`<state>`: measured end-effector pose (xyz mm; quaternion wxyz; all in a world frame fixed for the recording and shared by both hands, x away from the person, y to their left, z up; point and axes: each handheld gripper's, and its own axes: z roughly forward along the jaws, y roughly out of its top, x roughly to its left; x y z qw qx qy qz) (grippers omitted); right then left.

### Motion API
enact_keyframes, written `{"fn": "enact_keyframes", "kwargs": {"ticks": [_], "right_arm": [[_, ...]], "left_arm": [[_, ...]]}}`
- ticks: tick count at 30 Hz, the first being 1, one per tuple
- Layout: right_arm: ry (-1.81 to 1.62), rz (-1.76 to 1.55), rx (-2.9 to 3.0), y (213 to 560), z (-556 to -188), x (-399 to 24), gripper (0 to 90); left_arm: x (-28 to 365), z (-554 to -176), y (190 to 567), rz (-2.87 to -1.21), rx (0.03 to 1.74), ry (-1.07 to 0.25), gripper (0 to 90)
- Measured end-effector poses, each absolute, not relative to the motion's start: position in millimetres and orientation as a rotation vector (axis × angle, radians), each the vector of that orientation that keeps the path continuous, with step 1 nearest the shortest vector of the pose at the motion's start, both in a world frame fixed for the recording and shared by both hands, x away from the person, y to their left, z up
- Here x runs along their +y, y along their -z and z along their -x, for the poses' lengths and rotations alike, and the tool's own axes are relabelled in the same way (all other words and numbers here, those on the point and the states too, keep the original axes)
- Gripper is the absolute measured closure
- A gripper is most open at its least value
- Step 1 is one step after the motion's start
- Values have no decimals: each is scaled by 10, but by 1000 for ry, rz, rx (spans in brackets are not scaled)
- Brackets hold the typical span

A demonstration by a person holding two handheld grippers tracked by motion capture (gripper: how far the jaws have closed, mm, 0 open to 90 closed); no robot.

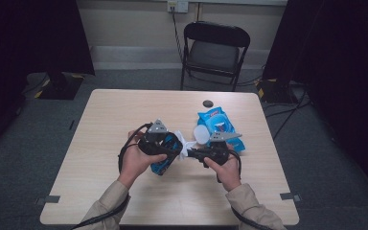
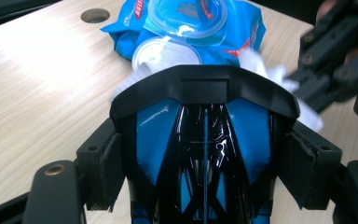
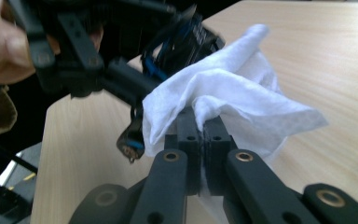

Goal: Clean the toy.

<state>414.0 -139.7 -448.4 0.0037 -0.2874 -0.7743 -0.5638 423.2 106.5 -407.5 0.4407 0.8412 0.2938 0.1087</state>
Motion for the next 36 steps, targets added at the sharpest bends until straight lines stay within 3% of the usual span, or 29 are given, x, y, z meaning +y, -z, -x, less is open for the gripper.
{"fn": "enact_keyframes", "kwargs": {"ticks": [11, 36], "right_arm": [[1856, 961, -2377, 4430, -4172, -1523, 889], [1784, 935, -2453, 4535, -4135, -1353, 888]], "left_arm": [[1050, -4180, 4034, -2090, 700, -257, 253], [960, -4207, 4014, -2098, 690, -240, 253]]}}
